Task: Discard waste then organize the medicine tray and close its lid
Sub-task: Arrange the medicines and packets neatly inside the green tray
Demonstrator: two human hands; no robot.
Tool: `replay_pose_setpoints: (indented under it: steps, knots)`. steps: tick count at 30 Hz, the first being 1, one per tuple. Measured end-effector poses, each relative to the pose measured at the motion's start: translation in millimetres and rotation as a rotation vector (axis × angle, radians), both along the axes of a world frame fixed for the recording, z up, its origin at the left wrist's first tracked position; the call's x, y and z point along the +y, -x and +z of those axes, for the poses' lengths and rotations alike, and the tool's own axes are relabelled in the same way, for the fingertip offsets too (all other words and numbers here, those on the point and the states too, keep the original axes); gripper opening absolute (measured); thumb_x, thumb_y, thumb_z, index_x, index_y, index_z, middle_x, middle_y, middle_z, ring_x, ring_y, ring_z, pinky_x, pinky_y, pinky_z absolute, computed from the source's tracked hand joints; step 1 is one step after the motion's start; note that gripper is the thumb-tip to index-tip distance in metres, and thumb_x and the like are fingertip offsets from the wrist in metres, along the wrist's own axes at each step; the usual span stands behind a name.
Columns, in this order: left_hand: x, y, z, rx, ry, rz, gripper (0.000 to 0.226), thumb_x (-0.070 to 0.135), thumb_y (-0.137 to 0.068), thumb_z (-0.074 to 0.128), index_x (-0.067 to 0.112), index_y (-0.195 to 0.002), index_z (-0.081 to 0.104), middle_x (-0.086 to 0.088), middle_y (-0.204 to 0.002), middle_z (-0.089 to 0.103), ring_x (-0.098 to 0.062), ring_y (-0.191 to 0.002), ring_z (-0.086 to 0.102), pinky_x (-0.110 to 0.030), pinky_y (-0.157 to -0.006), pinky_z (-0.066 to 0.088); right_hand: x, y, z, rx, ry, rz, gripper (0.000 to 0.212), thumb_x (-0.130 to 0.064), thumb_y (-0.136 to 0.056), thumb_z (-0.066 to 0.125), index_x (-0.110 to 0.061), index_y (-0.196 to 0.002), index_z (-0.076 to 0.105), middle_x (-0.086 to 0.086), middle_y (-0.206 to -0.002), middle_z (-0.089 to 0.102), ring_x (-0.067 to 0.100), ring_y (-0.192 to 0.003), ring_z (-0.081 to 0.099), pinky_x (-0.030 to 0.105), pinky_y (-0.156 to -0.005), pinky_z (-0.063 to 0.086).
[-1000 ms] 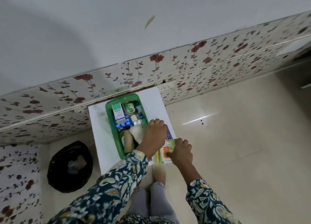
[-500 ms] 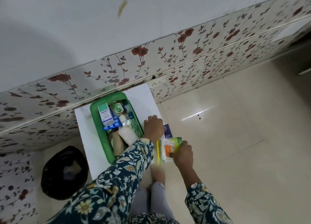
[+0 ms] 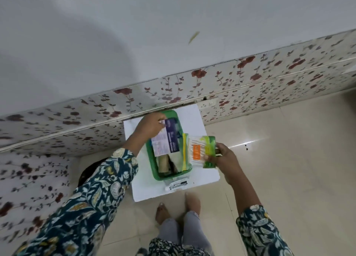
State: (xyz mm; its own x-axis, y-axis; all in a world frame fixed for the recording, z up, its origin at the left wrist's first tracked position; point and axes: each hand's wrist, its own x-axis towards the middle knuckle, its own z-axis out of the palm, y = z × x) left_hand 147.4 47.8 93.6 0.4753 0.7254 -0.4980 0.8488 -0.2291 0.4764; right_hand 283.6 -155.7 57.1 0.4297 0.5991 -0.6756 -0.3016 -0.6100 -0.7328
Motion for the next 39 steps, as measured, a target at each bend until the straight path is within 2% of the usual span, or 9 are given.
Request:
replay_pose_setpoints:
  steps: [5, 8, 14, 18, 22, 26, 29, 34, 39]
  knots:
    - [0.2, 35.6, -23.2, 0.072, 0.086, 0.054, 0.030, 0.008, -0.090, 0.055, 0.006, -0.119, 0.060, -0.021, -0.129, 0.057, -0.036, -0.109, 0.058, -0.036, -0.083, 0.049, 71.4, 21.0, -0.1, -0.193, 0.035, 0.138, 0.052, 0.002, -0.077, 0.067, -0.005, -0.125, 0.048, 0.005, -0.082, 0.060, 0.030, -0.087, 0.060, 0.050, -0.084, 0.054]
    - [-12.9, 42.0, -38.8, 0.083, 0.097, 0.045, 0.038, 0.006, -0.090, 0.051, 0.008, -0.127, 0.053, -0.020, -0.137, 0.050, -0.034, -0.120, 0.051, -0.038, -0.097, 0.045, 104.8, 33.0, -4.2, -0.420, 0.074, 0.243, 0.045, 0.001, -0.082, 0.057, -0.005, -0.125, 0.046, 0.019, -0.107, 0.065, 0.035, -0.099, 0.061, 0.041, -0.085, 0.050]
    - [-54.4, 53.8, -56.0, 0.198, -0.157, -0.064, 0.068, 0.021, -0.090, 0.054, 0.011, -0.146, 0.016, -0.011, -0.158, 0.012, -0.027, -0.146, 0.006, -0.041, -0.120, 0.007, 125.9, 43.4, -5.8, -0.621, 0.005, 0.138, 0.046, 0.006, -0.085, 0.046, -0.004, -0.130, 0.044, 0.019, -0.124, 0.053, 0.033, -0.112, 0.053, 0.038, -0.089, 0.046]
    - [-90.9, 59.9, -62.7, 0.350, -0.164, -0.116, 0.083, 0.033, -0.089, 0.056, 0.007, -0.147, 0.003, -0.014, -0.159, 0.002, -0.034, -0.146, -0.007, -0.044, -0.119, -0.007, 131.8, 46.6, -12.8, -0.595, -0.014, 0.129, 0.038, 0.003, -0.083, 0.048, -0.004, -0.121, 0.051, 0.020, -0.112, 0.059, 0.036, -0.102, 0.059, 0.048, -0.085, 0.053]
    - [-102.0, 66.4, -71.8, 0.321, -0.219, -0.186, 0.082, 0.032, -0.088, 0.055, 0.009, -0.147, 0.004, -0.010, -0.160, 0.004, -0.039, -0.144, -0.013, -0.045, -0.111, -0.019, 138.3, 57.4, -18.2, -0.567, 0.063, 0.243, 0.034, 0.002, -0.086, 0.048, -0.003, -0.120, 0.051, 0.022, -0.111, 0.062, 0.037, -0.099, 0.061, 0.041, -0.081, 0.051]
    - [-96.9, 77.9, -71.6, 0.325, -0.279, -0.294, 0.079, 0.038, -0.090, 0.048, 0.010, -0.148, 0.002, -0.008, -0.160, 0.008, -0.031, -0.147, -0.009, -0.051, -0.109, -0.021, 143.0, 69.3, -16.0, -0.571, 0.156, 0.376, 0.028, 0.000, -0.088, 0.043, 0.001, -0.114, 0.052, 0.023, -0.111, 0.062, 0.038, -0.104, 0.059, 0.040, -0.084, 0.050]
    - [-96.5, 84.1, -69.9, 0.261, -0.316, -0.308, 0.076, 0.035, -0.091, 0.048, 0.009, -0.148, 0.004, -0.009, -0.160, 0.010, -0.029, -0.147, -0.003, -0.048, -0.108, -0.020, 140.9, 78.9, -11.1, -0.816, 0.144, 0.506, 0.038, 0.003, -0.087, 0.042, 0.000, -0.125, 0.045, 0.020, -0.124, 0.053, 0.035, -0.114, 0.049, 0.041, -0.088, 0.047]
    - [-104.4, 84.7, -75.5, 0.249, -0.269, -0.430, 0.068, 0.009, -0.092, 0.038, 0.007, -0.147, -0.001, -0.013, -0.159, -0.003, -0.026, -0.148, 0.001, -0.044, -0.116, -0.012, 134.5, 86.4, -15.4, -0.905, 0.142, 0.776, 0.043, 0.001, -0.087, 0.047, -0.008, -0.129, 0.049, 0.012, -0.145, 0.040, 0.031, -0.132, 0.032, 0.039, -0.102, 0.042]
    - [-93.8, 80.7, -74.0, 0.287, -0.289, -0.463, 0.069, 0.001, -0.088, 0.039, 0.008, -0.148, 0.005, -0.010, -0.160, 0.002, -0.024, -0.148, 0.001, -0.045, -0.120, -0.008, 126.0, 79.5, -23.9, -0.941, 0.180, 0.931, 0.044, -0.002, -0.087, 0.045, -0.009, -0.130, 0.049, 0.012, -0.146, 0.039, 0.032, -0.130, 0.032, 0.038, -0.102, 0.040]
